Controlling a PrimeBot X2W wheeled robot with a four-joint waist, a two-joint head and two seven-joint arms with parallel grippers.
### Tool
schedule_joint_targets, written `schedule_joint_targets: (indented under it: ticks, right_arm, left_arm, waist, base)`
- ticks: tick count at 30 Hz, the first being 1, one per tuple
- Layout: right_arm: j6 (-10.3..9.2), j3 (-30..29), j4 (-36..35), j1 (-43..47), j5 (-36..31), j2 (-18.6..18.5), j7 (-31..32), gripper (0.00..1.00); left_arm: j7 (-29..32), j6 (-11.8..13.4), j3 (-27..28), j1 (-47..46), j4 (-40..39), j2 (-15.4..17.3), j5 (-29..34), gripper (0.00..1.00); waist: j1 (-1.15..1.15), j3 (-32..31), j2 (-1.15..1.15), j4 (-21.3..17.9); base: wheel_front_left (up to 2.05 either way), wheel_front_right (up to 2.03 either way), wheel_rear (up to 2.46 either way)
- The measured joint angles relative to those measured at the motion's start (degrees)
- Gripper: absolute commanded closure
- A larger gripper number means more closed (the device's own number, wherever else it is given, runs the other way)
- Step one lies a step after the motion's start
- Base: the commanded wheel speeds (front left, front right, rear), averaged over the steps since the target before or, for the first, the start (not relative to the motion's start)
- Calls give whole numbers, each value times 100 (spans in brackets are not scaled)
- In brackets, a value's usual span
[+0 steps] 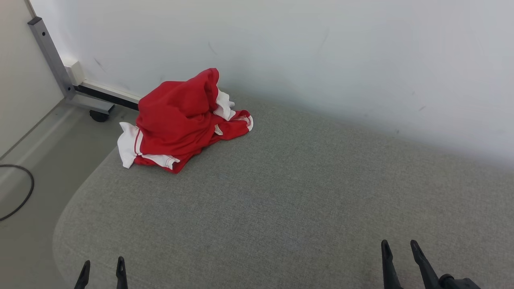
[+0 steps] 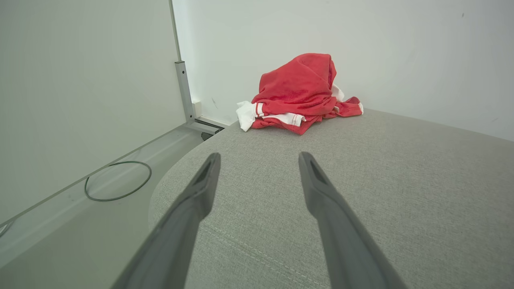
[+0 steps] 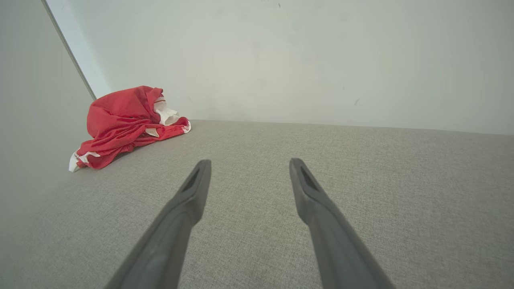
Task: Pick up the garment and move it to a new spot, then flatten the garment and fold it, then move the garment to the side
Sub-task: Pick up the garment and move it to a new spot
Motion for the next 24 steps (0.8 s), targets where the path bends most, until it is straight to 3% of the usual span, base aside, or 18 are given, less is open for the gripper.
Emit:
schedule_joint_targets:
  ticks: [12,20,24]
  right_arm:
    - [0,113,18,-37,1,0,0,0]
    - [0,259,-19,-263,-40,3,-1,0]
    - [0,315,-65,-402,-82,2,0,0]
  left_arm:
    - [0,0,45,-59,89,11,-43,0]
    - [-2,0,59,-583,116,85,-357,0]
    - [-7,0,82,-1162,245,345,-477,0]
  waist:
    - [0,15,0,-125]
    - [0,99,0,-513]
    - [1,214,0,-839]
  base:
    - [0,0,0]
    - [0,0,0]
    - [0,0,0]
